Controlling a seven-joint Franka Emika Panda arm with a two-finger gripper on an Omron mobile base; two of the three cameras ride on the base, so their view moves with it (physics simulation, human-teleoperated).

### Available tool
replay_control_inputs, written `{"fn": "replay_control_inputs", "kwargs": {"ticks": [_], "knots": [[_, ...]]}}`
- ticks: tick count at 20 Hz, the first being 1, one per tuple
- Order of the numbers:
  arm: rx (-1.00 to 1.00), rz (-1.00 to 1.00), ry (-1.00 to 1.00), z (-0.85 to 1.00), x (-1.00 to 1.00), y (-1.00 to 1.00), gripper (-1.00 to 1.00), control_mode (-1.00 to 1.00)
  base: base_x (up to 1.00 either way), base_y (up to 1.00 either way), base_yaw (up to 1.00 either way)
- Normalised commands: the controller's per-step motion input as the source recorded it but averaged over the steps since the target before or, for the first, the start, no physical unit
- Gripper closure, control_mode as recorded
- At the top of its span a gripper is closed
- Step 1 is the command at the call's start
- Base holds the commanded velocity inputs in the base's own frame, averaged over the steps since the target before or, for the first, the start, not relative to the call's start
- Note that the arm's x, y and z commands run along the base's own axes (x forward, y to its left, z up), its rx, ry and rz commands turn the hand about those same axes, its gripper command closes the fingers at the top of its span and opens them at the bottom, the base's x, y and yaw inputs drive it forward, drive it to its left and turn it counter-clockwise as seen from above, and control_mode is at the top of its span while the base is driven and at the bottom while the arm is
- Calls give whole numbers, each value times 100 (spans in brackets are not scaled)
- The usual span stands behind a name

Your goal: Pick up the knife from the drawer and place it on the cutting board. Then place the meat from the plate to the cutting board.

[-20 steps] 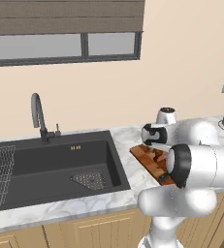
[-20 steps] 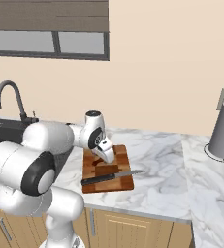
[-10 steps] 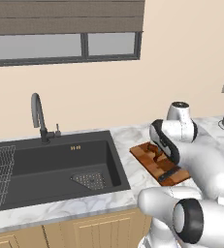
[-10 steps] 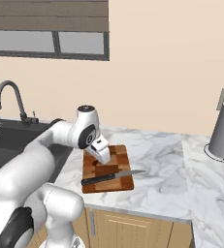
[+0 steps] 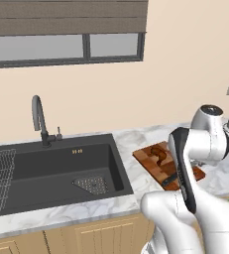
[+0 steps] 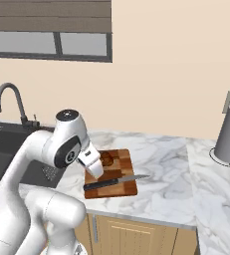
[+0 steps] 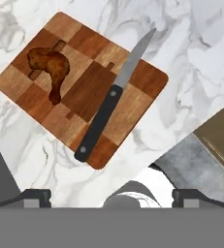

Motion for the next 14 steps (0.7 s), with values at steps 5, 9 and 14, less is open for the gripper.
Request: {"fn": "replay_control_inputs", "kwargs": {"ticks": [5, 9, 14], "knots": [[0, 1, -10, 85, -74, 0, -100, -100, 0, 0, 0], [0, 0, -13, 64, -65, 0, -100, -100, 0, 0, 0], [0, 1, -12, 43, -47, 0, -100, -100, 0, 0, 0]]}}
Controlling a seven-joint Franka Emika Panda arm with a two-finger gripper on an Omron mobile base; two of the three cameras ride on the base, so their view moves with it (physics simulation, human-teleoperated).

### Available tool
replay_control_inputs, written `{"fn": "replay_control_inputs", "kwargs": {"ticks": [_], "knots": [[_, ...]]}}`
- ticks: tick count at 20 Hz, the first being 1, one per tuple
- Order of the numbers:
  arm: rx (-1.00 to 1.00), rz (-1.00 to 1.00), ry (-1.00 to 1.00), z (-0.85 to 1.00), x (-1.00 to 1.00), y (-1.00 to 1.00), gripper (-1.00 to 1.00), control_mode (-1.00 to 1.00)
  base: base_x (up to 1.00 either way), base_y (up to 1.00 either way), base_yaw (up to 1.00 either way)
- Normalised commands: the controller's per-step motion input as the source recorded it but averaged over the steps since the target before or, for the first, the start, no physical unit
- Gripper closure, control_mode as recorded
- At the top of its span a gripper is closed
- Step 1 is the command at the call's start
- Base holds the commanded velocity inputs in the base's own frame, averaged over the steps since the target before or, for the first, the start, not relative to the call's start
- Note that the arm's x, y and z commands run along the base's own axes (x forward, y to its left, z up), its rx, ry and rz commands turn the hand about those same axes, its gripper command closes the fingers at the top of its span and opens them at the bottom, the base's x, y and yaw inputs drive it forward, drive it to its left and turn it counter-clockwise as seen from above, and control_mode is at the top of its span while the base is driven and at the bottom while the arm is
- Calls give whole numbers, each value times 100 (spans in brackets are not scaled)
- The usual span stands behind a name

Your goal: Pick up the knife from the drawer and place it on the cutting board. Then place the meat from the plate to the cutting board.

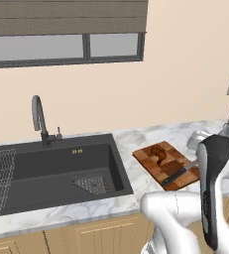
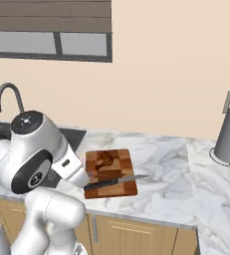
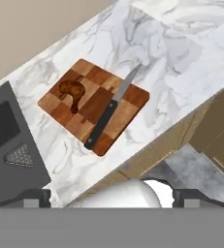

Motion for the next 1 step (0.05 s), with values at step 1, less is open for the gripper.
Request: {"fn": "replay_control_inputs", "kwargs": {"ticks": [1], "knots": [[0, 0, -3, 10, -20, 0, -100, -100, 0, 0, 0]]}}
